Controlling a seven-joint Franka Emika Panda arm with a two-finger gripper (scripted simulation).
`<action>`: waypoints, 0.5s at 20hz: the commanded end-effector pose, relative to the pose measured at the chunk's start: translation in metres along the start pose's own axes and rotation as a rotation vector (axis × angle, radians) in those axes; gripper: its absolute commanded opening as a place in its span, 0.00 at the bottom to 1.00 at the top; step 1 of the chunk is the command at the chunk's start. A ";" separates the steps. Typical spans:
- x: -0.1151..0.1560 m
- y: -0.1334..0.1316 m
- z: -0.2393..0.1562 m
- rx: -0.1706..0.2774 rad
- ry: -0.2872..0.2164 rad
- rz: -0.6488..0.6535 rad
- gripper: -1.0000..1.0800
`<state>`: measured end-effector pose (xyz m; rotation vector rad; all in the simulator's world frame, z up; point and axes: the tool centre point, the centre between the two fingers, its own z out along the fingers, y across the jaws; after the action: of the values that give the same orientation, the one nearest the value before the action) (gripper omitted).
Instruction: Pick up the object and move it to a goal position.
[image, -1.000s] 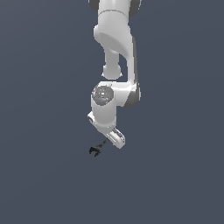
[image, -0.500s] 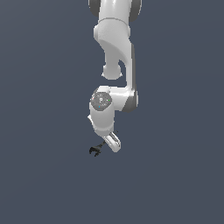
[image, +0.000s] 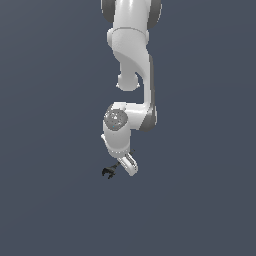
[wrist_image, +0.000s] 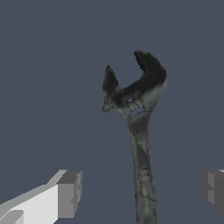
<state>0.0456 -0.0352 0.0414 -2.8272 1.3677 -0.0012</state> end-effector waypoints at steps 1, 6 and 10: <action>0.000 0.001 0.014 -0.001 -0.001 0.002 0.96; 0.000 0.001 0.032 -0.001 -0.001 0.004 0.96; 0.000 0.000 0.034 -0.001 -0.001 0.004 0.00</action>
<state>0.0455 -0.0357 0.0095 -2.8254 1.3730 -0.0001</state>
